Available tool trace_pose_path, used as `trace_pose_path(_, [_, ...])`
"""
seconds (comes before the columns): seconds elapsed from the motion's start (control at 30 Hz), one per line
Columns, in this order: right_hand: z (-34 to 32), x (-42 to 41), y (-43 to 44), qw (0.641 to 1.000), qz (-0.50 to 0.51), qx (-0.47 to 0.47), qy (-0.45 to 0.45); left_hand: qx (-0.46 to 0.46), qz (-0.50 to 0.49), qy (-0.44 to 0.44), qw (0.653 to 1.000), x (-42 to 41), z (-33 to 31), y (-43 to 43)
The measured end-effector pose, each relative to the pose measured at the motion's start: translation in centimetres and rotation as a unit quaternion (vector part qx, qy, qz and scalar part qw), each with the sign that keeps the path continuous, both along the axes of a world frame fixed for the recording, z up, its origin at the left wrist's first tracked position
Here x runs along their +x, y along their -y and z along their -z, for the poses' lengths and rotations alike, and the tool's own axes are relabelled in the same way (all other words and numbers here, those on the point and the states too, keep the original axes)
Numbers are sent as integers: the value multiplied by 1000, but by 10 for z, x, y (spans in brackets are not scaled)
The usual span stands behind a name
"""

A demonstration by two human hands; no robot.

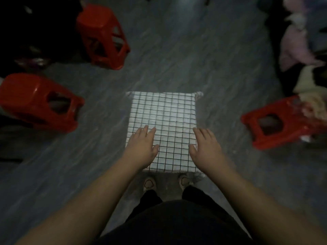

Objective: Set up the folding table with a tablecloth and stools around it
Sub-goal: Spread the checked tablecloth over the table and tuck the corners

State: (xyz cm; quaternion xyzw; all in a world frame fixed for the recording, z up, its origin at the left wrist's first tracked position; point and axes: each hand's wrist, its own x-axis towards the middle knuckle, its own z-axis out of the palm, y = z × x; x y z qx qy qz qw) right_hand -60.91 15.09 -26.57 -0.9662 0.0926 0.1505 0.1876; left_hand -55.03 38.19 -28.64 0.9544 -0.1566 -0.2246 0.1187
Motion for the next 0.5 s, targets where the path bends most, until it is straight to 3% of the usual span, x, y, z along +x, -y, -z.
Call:
trace_pose_path(0.2, [15, -62, 8, 987, 158, 15, 7, 14, 128, -21, 991, 4, 16, 33])
trace_pose_path(0.5, [105, -118, 50, 967, 246, 56, -32, 46, 200, -71, 976, -33, 112, 92])
